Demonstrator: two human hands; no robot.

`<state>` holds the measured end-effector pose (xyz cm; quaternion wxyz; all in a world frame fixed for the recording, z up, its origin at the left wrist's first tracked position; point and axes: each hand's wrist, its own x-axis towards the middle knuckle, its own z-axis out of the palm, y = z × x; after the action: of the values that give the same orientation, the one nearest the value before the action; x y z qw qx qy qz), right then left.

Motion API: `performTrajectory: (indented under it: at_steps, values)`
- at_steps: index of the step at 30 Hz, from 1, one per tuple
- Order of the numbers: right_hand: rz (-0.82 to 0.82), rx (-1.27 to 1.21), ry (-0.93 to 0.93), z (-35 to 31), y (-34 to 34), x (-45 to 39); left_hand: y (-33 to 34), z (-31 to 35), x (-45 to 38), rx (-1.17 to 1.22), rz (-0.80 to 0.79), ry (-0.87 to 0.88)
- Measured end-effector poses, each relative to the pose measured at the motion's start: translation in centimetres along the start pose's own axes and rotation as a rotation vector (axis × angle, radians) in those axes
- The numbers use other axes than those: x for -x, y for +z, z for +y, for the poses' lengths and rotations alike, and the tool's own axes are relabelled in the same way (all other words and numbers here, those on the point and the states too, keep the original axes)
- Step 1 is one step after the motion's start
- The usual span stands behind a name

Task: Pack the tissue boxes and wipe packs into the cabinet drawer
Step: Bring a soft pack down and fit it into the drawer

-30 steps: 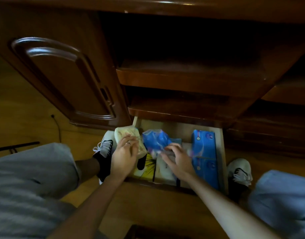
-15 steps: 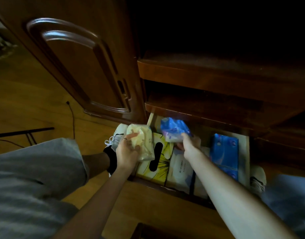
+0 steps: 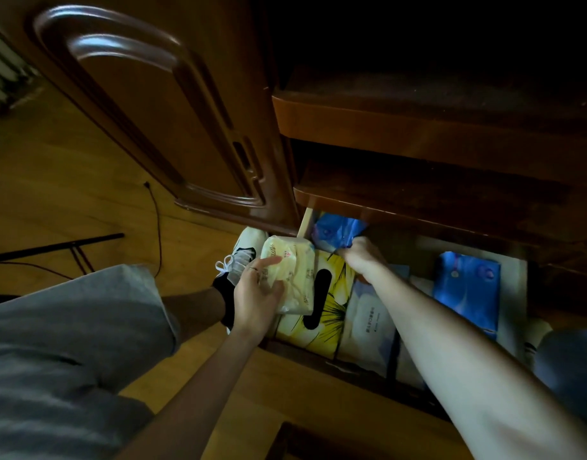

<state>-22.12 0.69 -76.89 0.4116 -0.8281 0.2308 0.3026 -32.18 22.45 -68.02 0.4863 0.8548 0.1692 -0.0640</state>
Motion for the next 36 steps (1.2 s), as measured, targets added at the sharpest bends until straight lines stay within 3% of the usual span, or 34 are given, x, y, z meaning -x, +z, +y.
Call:
performTrajectory:
  at_steps: [2, 5, 7, 12, 20, 22, 25, 27, 28, 31, 32, 34, 36]
  values:
    - [-0.020, -0.025, 0.039, -0.1, -0.5, 0.3, 0.1, 0.1, -0.1, 0.026, -0.006, 0.001]
    - [0.328, 0.096, 0.057, 0.0, -1.2, 1.1, 0.1, 0.3, -0.1, 0.045, -0.014, 0.003]
    - [0.426, 0.074, -0.056, 0.4, -1.0, 1.0, 0.2, 0.4, 0.0, 0.050, -0.017, 0.010]
    - [0.083, 0.083, -0.158, 0.6, -0.4, -0.4, 0.1, 0.6, 0.1, 0.038, 0.002, 0.033]
    - [-0.065, 0.103, -0.173, -0.5, 0.2, -1.6, 0.4, 0.7, -0.5, 0.047, 0.014, 0.030]
    - [0.054, 0.038, -0.203, 0.1, 0.1, -0.9, 0.7, 0.8, -0.8, 0.052, -0.009, 0.049]
    - [0.395, 0.015, -0.418, 1.3, 0.3, 1.4, 1.3, 1.4, -1.1, 0.160, -0.040, 0.011]
    - [0.475, 0.034, -0.527, 1.7, 0.4, 3.3, 1.8, 2.0, -1.2, 0.262, -0.045, -0.030]
    - [0.402, -0.002, -0.510, 1.8, 0.2, 4.2, 2.1, 2.4, -1.4, 0.300, -0.045, -0.037]
    - [-0.102, -0.327, -0.316, 1.4, -0.6, 7.1, 3.1, 3.5, -1.6, 0.353, -0.078, -0.011]
    - [-0.183, -0.359, -0.268, 1.7, -0.8, 7.6, 3.4, 3.8, -1.5, 0.327, -0.104, 0.011]
    - [-0.176, -0.357, -0.191, 2.6, -1.5, 8.0, 4.1, 4.1, -1.6, 0.200, -0.160, 0.077]
    - [-0.069, -0.379, -0.093, 3.7, -2.1, 7.4, 4.6, 3.8, -1.7, 0.007, -0.145, 0.170]
